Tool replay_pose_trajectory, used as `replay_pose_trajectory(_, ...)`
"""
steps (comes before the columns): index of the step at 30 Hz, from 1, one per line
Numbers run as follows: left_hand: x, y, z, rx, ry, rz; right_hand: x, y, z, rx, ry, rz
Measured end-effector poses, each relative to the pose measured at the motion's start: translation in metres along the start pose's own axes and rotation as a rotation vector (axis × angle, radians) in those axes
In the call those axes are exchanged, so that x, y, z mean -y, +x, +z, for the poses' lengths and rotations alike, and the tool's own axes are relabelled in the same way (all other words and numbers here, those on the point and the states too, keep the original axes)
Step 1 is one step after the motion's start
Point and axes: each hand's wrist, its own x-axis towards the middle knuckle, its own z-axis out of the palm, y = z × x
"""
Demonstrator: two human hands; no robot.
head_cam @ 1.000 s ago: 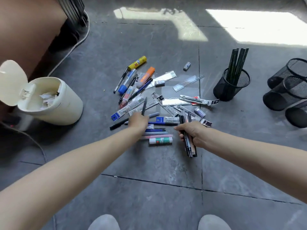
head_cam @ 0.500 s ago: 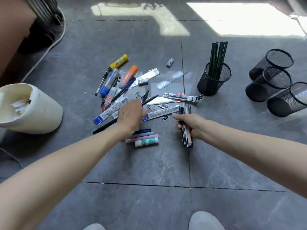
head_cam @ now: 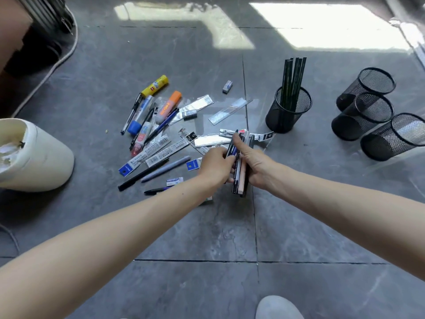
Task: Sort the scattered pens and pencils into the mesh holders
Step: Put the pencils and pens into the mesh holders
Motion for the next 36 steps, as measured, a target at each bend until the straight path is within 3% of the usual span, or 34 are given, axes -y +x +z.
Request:
replay_pose_trajectory(4,0.0,-0.005,0.005,-0.011,0.471,0.21,-0.001,0.003,-0.005,0.008,0.015,0.023)
replay_pose_trajectory(8,0.002,-0.013,-0.004,0.044,0.434,0.288,-0.003,0.007,-0.002,-0.01,-0.013,0.046)
replay_pose_trajectory(10,0.01,-0.006,-0.023,-0.037,0.432,0.318,-0.004,0.009,0.0,-0.069,-0.064,0.02)
replay_pose_trajectory(13,0.037,0.015,-0.062,-0.192,0.685,0.238,-0.005,0.011,0.003,-0.118,-0.163,-0.013)
replay_pose_trajectory(16,0.064,0.026,-0.094,-0.19,0.978,0.081,-0.007,0.009,0.005,-0.104,-0.176,-0.008)
replay_pose_trajectory(20,0.078,0.026,-0.106,-0.141,1.177,0.148,-0.007,0.007,0.004,-0.07,-0.106,0.024)
replay_pose_trajectory(26,0.06,0.021,-0.106,-0.131,1.283,0.302,-0.01,0.011,0.002,-0.096,-0.059,0.053)
replay_pose_trajectory(28,0.055,0.017,-0.115,-0.196,1.312,0.442,-0.011,0.012,0.003,-0.093,-0.071,0.063)
replay_pose_trajectory(32,0.051,0.011,-0.148,-0.13,1.443,0.685,-0.012,0.011,0.006,-0.091,-0.072,0.075)
replay_pose_trajectory(36,0.064,0.005,-0.163,-0.042,1.329,0.701,-0.013,0.01,0.009,-0.06,-0.092,0.101)
